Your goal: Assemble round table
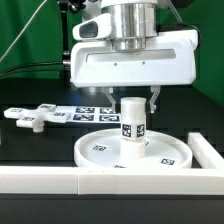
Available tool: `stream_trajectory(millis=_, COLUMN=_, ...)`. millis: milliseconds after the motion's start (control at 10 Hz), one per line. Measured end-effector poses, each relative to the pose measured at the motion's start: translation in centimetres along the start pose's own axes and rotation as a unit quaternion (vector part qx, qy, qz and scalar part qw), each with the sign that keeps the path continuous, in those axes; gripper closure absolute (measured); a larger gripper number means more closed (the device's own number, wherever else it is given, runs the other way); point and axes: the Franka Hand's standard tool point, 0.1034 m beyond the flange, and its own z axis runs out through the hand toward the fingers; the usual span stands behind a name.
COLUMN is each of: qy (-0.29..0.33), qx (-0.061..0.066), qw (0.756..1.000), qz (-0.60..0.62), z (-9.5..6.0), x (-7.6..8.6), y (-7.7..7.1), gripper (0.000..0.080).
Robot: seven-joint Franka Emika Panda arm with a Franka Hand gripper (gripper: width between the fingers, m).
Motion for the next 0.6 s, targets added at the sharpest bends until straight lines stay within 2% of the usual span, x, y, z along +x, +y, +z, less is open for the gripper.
stream_trajectory(millis=300, qy=-0.011, qx=0.004, qw=0.988, qz=0.156, z=0.13, x=-0.42, y=-0.80, gripper=0.0393)
stream_trajectory(millis=600, qy=-0.001, qx=0.006, qw=0.980, qz=0.200, z=0.16, x=-0.18, y=-0.97, gripper=0.0393)
